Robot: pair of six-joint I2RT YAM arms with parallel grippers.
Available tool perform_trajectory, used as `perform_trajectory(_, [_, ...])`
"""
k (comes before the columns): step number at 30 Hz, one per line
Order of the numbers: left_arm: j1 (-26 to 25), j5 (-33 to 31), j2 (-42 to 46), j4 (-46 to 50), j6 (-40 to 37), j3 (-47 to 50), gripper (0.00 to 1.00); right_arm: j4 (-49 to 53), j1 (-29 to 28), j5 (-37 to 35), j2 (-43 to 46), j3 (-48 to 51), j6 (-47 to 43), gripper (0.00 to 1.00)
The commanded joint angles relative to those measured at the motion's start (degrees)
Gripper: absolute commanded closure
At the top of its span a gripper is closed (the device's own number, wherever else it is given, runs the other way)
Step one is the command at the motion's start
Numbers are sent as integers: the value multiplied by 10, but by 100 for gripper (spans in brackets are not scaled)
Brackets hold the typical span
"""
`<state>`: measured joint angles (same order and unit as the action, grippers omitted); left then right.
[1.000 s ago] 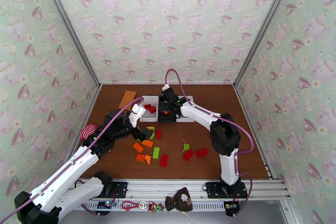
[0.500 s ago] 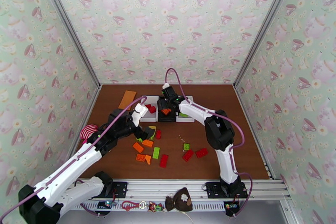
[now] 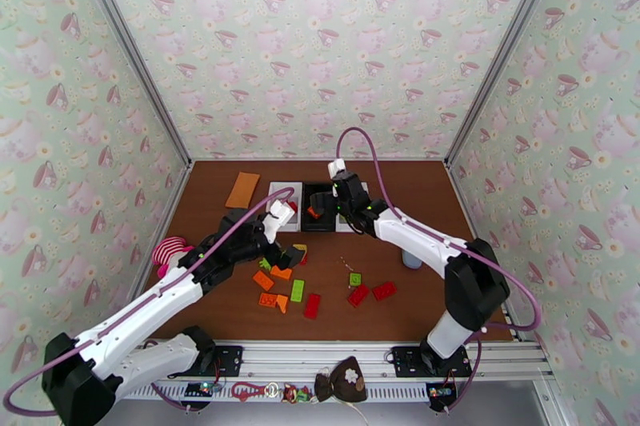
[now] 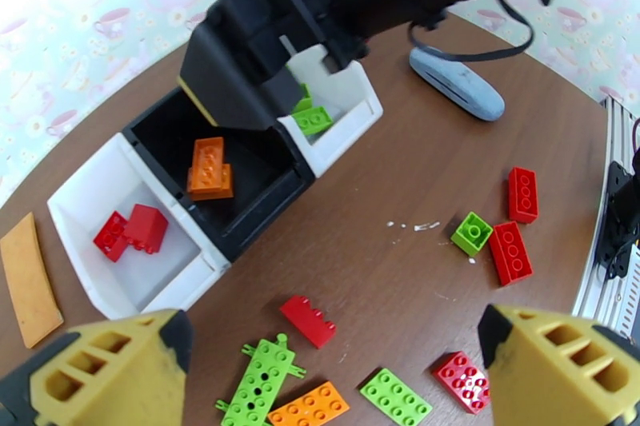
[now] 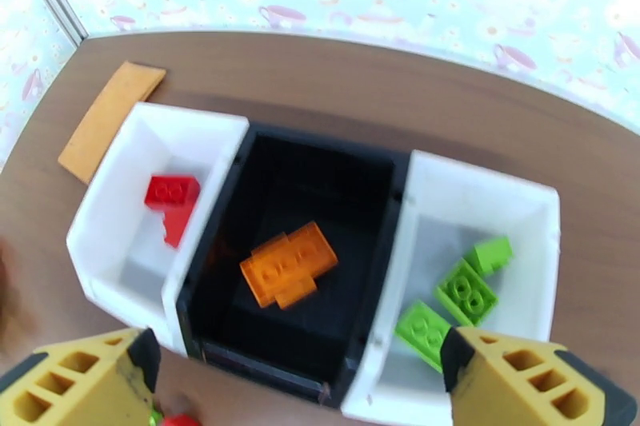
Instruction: Sort the legos into containers by color
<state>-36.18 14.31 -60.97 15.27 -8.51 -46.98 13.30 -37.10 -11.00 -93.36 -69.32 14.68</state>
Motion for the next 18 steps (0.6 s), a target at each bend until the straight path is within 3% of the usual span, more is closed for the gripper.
perform_trajectory(1, [-5, 13, -15, -35, -3, 0, 0, -20, -3, -36, 50, 60, 19, 1])
perform_trajectory(5, [-12, 18, -33, -46, -3, 0, 0, -106, -3, -106, 146, 178, 30, 1])
perform_trajectory(8, [-15, 26, -44, -61, -1, 1, 0, -182, 0, -116, 203, 254, -4, 1])
perform_trajectory(12, [-26, 41, -60, -73, 1, -1, 0, -121, 2, -137, 231, 266, 14, 1])
perform_trajectory(18, [-54, 82, -71, -84, -15, 4, 0, 14, 3, -208, 317, 316, 161, 1])
